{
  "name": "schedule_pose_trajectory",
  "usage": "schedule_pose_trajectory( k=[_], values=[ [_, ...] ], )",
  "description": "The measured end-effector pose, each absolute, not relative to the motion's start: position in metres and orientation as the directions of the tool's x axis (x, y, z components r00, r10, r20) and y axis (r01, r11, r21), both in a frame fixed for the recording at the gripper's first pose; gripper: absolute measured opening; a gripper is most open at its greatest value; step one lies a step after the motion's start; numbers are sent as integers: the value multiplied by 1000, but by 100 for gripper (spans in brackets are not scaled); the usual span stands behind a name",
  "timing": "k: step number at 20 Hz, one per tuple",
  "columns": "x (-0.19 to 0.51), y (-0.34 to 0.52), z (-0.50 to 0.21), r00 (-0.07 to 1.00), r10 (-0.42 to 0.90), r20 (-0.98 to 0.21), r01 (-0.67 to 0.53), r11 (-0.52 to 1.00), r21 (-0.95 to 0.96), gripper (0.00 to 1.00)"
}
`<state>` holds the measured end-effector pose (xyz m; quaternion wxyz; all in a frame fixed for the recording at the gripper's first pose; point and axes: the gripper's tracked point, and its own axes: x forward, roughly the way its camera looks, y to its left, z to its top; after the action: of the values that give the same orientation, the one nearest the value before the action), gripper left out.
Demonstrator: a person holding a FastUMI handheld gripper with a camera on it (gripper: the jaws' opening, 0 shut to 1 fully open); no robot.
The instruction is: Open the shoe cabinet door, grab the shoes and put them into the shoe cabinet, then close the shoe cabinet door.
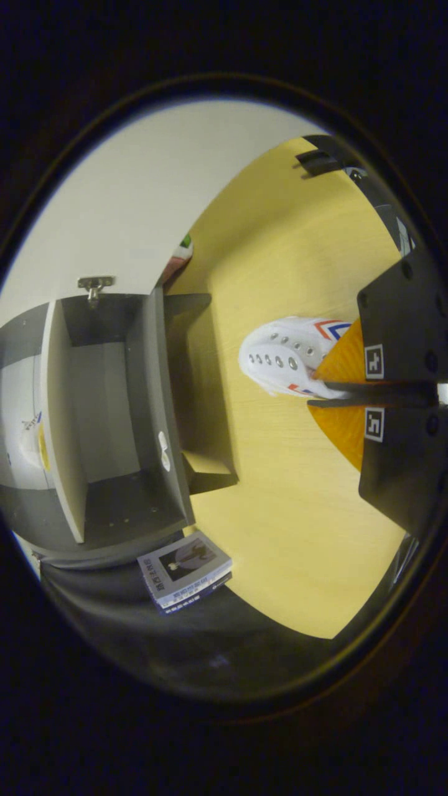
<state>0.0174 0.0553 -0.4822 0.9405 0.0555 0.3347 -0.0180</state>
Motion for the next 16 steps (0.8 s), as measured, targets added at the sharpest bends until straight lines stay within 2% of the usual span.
schedule_pose_trajectory(
  k=[5, 11, 16],
  values=[
    [28, 49, -401, 821, -30, -570, 96, 992, 85, 2],
    [58, 49, -262, 910, -81, -406, 92, 996, 9, 2],
    [108, 46, -183, 951, -75, -300, 73, 997, -18, 2]
  ],
)
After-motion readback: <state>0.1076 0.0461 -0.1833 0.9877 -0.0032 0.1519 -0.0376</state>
